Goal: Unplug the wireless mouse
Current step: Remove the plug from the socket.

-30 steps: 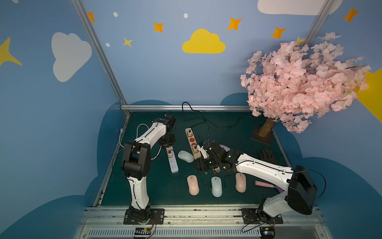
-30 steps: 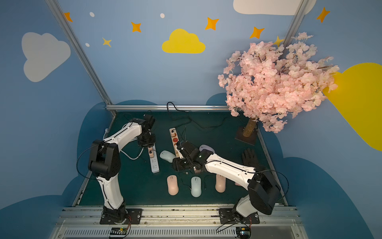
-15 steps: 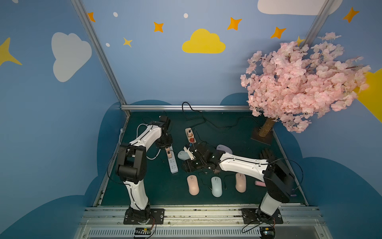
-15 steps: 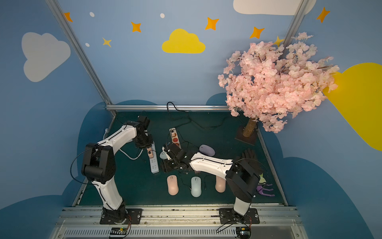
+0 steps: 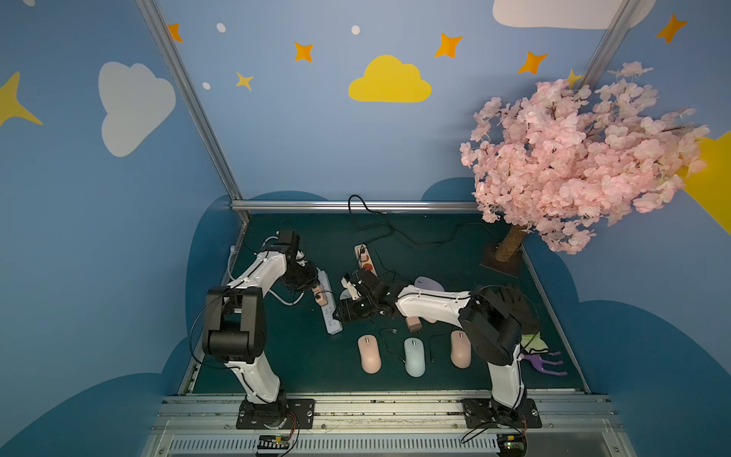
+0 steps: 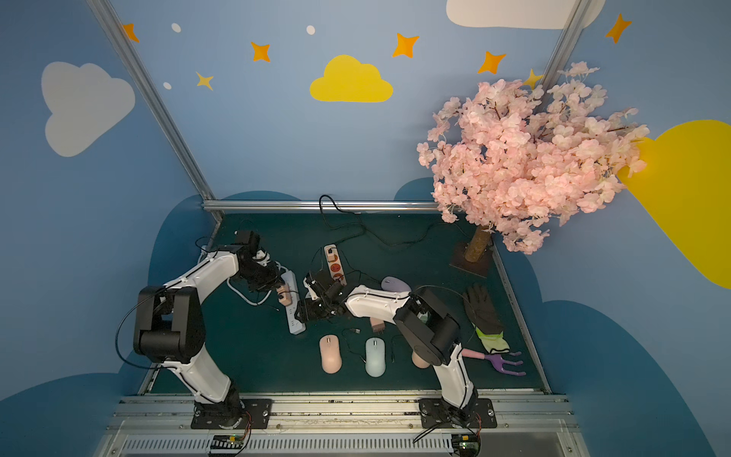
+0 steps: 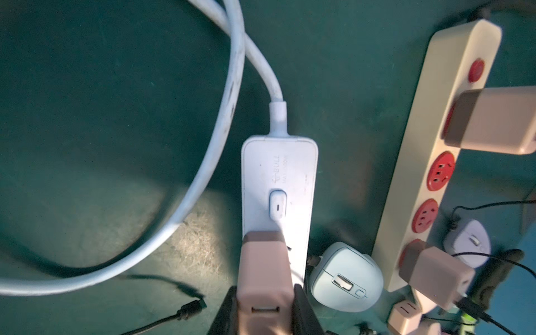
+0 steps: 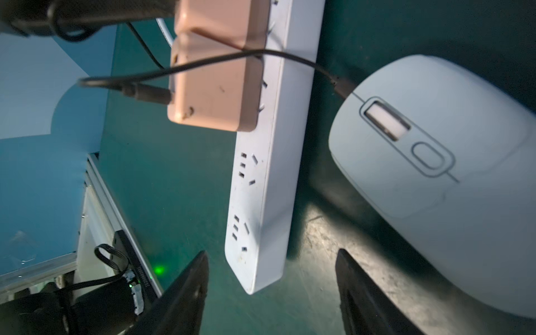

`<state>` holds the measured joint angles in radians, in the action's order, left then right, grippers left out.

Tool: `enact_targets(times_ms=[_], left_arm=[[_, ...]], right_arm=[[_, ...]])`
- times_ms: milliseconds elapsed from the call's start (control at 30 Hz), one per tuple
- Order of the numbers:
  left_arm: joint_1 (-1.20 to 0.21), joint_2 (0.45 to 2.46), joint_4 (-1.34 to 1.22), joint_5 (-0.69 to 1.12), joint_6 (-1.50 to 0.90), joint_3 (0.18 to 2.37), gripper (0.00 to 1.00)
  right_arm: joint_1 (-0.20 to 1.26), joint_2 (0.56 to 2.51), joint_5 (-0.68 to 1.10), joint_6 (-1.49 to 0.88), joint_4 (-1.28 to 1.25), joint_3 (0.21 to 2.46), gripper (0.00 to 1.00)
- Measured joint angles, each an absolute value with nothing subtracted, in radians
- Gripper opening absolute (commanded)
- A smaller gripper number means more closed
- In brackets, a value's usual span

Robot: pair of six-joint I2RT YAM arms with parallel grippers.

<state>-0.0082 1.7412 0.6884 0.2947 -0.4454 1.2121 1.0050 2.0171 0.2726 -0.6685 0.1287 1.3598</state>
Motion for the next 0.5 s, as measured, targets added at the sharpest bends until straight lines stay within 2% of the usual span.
enact_targets(times_ms=[367, 500], left_arm=[[0.062, 1.715, 0.579, 0.439, -0.480, 1.111, 0.03], [0.072, 1.715, 0.570, 0.459, -0.483, 1.103, 0.03]], right_arm=[[0.986, 2.116, 0.391, -0.720, 0.072, 1.398, 0.65], [0.977, 2.141, 0.422, -0.725, 0.066, 1.418, 0.57]])
